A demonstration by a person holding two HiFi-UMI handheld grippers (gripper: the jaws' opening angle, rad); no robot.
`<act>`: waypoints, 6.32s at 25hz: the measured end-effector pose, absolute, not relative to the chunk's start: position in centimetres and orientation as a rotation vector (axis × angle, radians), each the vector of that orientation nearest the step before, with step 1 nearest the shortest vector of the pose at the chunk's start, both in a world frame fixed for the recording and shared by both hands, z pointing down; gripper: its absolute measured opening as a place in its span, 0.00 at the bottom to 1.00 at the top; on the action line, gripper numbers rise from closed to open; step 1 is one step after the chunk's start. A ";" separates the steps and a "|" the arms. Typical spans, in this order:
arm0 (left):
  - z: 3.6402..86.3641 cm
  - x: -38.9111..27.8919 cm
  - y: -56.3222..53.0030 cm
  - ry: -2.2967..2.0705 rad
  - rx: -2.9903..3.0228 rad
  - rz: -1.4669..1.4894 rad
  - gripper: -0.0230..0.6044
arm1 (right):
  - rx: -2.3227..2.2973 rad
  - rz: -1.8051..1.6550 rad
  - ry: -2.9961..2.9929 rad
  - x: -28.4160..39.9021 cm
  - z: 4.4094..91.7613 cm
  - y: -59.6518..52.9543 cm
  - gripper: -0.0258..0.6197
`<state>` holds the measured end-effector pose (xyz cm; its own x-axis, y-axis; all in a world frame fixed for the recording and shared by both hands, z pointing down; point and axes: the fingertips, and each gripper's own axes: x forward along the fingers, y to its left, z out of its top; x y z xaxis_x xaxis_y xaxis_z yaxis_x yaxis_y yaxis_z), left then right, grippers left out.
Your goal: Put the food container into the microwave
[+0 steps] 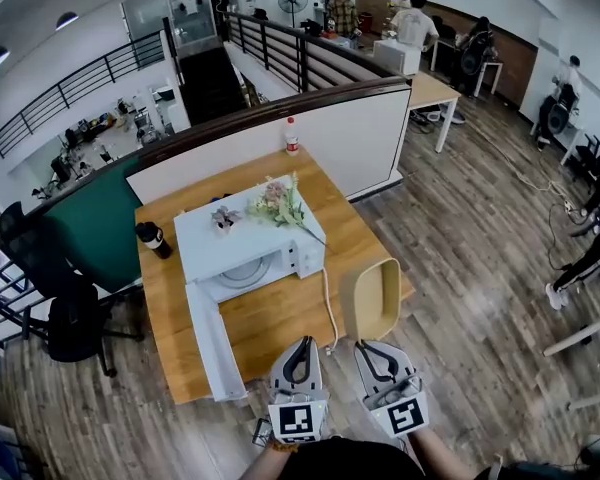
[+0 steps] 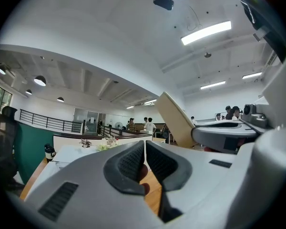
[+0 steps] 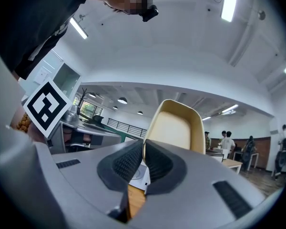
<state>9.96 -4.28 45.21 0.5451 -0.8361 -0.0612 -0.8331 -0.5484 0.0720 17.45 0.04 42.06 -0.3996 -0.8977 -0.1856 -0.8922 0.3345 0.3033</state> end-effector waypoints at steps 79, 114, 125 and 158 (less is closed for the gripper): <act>46.0 0.5 -14.7 -1.666 2.700 -0.247 0.08 | 1.132 -0.330 -2.487 6.8 53.3 -14.3 0.07; 46.7 -0.7 -14.6 -1.679 2.675 -0.241 0.08 | 0.870 -0.256 -2.364 5.4 63.4 -12.4 0.07; 46.8 -0.8 -14.7 -1.670 2.674 -0.235 0.08 | 0.822 -0.217 -2.335 5.3 65.5 -11.8 0.07; 47.1 -3.3 -15.3 -1.760 2.597 -0.211 0.08 | 0.698 -0.230 -2.297 3.1 68.7 -15.2 0.07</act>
